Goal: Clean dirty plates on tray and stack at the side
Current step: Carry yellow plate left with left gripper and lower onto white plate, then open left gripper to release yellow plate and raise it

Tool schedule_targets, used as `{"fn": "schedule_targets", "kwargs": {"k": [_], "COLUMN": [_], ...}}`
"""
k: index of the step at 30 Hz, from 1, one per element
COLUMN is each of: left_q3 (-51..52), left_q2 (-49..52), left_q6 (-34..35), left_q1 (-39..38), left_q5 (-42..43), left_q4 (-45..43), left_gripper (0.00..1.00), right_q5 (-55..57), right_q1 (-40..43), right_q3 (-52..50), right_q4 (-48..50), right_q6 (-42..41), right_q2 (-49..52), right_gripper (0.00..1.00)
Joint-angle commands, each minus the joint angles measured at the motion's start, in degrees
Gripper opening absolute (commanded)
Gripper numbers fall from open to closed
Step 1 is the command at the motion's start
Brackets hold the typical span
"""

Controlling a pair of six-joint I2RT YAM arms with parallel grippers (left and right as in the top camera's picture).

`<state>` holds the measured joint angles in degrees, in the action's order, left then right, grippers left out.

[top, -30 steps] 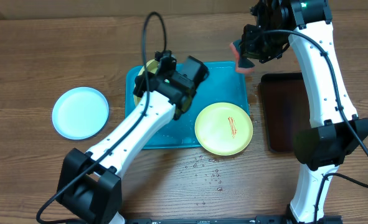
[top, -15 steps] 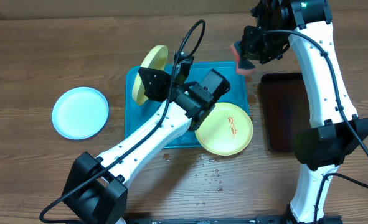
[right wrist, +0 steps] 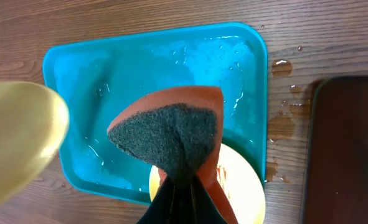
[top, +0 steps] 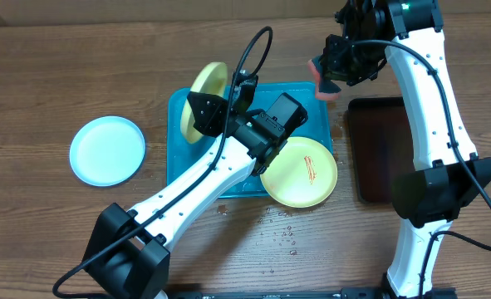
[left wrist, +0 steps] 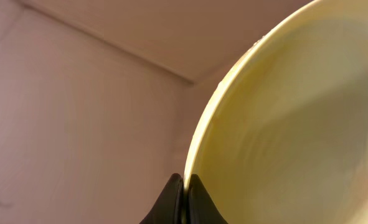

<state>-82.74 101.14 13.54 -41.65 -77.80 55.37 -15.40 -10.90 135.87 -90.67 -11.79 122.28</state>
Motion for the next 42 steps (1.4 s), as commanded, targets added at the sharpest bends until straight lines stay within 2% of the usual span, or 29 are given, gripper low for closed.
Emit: {"fn": "schedule_targets", "kwargs": {"k": [1, 5, 9, 15, 18, 22, 27, 31, 37, 42], "left_q3": [0.07, 0.07, 0.07, 0.09, 0.17, 2.78, 10.93, 18.78, 25.24, 25.97], "left_q2": [-2.62, -4.33, -7.87, -12.94, -13.16, -13.03, -12.98, -12.35, -9.60, -4.09], "left_q6": [2.05, 5.18, 5.97, 4.55, 4.17, 4.00, 4.02, 4.02, 4.04, 4.55], "left_q1": [0.22, 3.48, 11.67, 30.71, 40.94, 53.83, 69.13, 76.91, 77.77, 76.76], "left_q5": [14.34, 27.23, 41.77, 62.23, 68.76, 74.27, 83.03, 88.72, 89.72, 89.13], "left_q4": [0.17, 1.01, 1.14, 1.18, 1.44, -0.28, -7.50, -15.19, -25.11, -28.48], "left_gripper": [0.04, 0.04, 0.05, 0.04, 0.04, 0.04, 0.04, 0.04, 0.04, 0.04], "right_q5": [0.42, 0.42, 0.42, 0.42, 0.42, 0.42, 0.42, 0.42, 0.42, 0.39], "right_q1": [0.11, 0.11, 0.11, 0.11, 0.11, 0.11, 0.11, 0.09, 0.09, 0.09], "right_q3": [1.07, 1.07, 1.07, 1.07, 1.07, 1.07, 1.07, 1.07, 1.07, 1.07], "right_q4": [0.09, 0.00, -0.17, -0.13, -0.11, -0.11, -0.11, -0.09, 0.00, -0.15], "right_q6": [0.07, 0.09, 0.28, 0.31, 0.31, 0.31, 0.33, 0.33, 0.31, 0.28], "right_q2": [-0.98, -0.98, -0.98, -0.98, -0.98, -0.98, -0.98, -0.98, -0.98, -0.98], "right_gripper": [0.04, 0.04, 0.04, 0.04, 0.04, 0.04, 0.04, 0.04, 0.04, 0.04]}}
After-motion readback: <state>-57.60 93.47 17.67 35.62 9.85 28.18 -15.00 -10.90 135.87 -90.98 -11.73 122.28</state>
